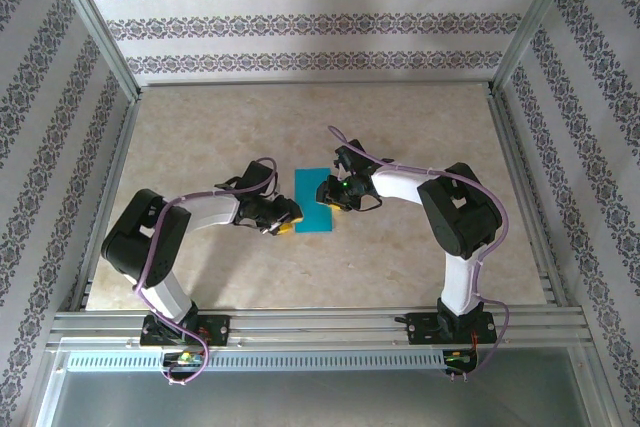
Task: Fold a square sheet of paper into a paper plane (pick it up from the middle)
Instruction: Third fold the triangle at the center of the table.
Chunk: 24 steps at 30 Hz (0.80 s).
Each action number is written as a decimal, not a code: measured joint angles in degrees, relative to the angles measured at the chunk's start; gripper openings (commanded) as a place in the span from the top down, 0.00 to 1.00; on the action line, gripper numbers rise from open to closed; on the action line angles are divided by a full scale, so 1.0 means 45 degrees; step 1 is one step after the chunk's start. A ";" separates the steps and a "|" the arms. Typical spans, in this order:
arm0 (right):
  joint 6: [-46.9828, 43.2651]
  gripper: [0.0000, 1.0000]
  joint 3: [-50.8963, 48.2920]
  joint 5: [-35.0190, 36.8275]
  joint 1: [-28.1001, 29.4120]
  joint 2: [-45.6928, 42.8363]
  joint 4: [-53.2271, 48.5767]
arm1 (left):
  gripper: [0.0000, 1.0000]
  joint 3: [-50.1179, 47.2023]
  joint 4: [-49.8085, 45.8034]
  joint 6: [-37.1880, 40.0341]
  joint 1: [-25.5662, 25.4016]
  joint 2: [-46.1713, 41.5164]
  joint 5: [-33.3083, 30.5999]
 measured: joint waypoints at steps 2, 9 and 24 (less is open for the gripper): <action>0.0000 0.62 -0.0024 -0.0044 0.0000 0.0005 0.0029 | 0.64 0.0083 -0.0029 0.0034 -0.0063 0.0117 0.0015; 0.0000 0.63 -0.0024 -0.0219 -0.0083 0.0058 0.0034 | 0.67 0.0126 -0.0092 0.0146 -0.0073 0.0160 0.0015; 0.0000 0.64 -0.0034 -0.0325 -0.0146 0.0102 0.0034 | 0.61 0.2079 -0.1826 0.1404 -0.1093 0.1180 -0.0627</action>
